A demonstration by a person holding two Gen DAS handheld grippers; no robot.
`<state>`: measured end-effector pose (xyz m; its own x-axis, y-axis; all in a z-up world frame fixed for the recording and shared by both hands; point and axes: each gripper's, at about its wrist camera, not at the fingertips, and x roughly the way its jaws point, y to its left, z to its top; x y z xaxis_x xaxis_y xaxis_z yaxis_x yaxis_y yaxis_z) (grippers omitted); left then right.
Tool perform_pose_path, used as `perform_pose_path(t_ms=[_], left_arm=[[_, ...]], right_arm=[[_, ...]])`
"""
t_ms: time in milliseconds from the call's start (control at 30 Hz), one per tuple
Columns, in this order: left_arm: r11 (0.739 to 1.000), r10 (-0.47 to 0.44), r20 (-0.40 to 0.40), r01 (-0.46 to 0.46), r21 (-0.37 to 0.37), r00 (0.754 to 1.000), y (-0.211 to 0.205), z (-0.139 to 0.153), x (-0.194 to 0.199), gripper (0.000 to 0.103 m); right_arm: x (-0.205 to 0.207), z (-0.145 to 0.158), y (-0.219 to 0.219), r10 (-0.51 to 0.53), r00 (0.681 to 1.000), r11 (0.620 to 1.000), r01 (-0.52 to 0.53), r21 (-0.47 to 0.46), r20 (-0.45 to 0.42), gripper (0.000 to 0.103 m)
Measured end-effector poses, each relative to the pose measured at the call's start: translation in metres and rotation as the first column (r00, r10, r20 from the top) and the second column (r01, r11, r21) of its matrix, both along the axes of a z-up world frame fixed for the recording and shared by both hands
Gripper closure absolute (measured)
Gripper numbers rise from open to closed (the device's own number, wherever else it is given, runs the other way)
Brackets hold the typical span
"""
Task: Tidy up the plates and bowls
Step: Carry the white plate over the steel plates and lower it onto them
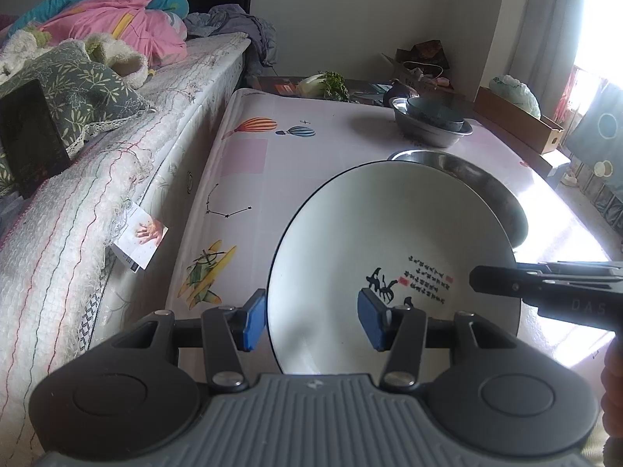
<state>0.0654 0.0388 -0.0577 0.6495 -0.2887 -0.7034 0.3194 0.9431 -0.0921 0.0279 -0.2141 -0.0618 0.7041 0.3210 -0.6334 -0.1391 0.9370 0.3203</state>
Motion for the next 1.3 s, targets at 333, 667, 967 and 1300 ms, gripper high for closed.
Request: perform_pose_path(t_ms=[333, 667, 967, 1300], left_arm=[[0.999, -0.033, 0.03, 0.034, -0.009, 0.999, -0.021, 0.012, 0.012, 0.052], [0.994, -0.105, 0.057, 0.106, -0.012, 0.993, -0.067, 0.024, 0.033, 0.052], [0.981, -0.191, 0.027, 0.192, -0.023, 0.981, -0.119, 0.017, 0.059, 0.052], [0.977, -0.21, -0.015, 0.21, -0.029, 0.977, -0.144, 0.01, 0.088, 0.052]], right_arm=[[0.004, 0.013, -0.02, -0.041, 0.999, 0.999, 0.041, 0.001, 0.024, 0.077], [0.007, 0.021, -0.063, -0.124, 0.991, 0.992, 0.124, 0.004, 0.04, 0.077], [0.012, 0.014, -0.113, -0.232, 0.973, 0.973, 0.232, 0.015, 0.006, 0.077], [0.037, -0.005, -0.144, -0.275, 0.959, 0.959, 0.278, 0.053, -0.064, 0.077]])
